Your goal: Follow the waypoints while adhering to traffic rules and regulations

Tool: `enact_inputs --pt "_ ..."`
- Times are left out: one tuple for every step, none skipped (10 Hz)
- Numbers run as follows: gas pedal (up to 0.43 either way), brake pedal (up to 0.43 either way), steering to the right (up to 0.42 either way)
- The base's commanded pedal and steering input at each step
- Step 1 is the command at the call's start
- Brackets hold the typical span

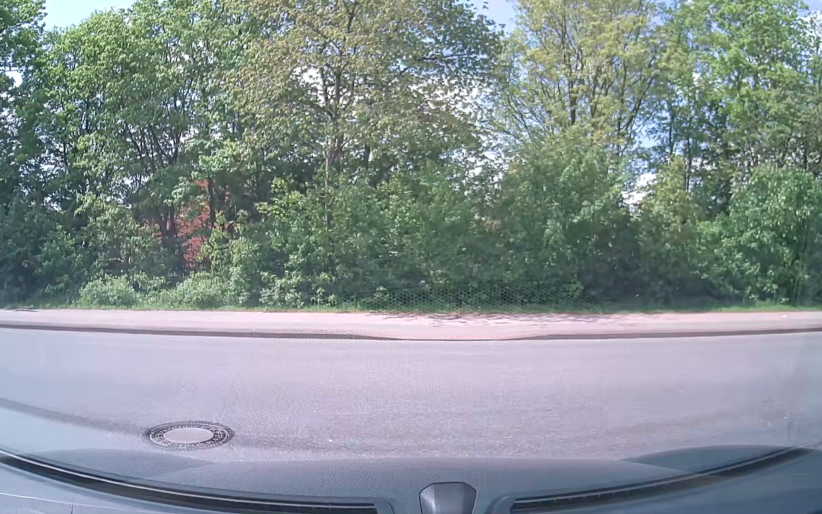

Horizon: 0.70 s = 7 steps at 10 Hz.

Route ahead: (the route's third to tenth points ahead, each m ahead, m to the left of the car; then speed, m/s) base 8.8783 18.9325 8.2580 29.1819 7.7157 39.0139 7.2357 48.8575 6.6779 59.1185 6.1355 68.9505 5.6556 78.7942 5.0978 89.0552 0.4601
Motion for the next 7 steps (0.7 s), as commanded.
enact_inputs --pt "0.000 0.110 -0.041" --pt "0.000 0.116 -0.041" --pt "0.000 0.116 -0.041" --pt "0.000 0.104 -0.045" --pt "0.000 0.000 -0.054" --pt "0.000 0.000 -0.065" --pt "0.000 0.000 -0.077"
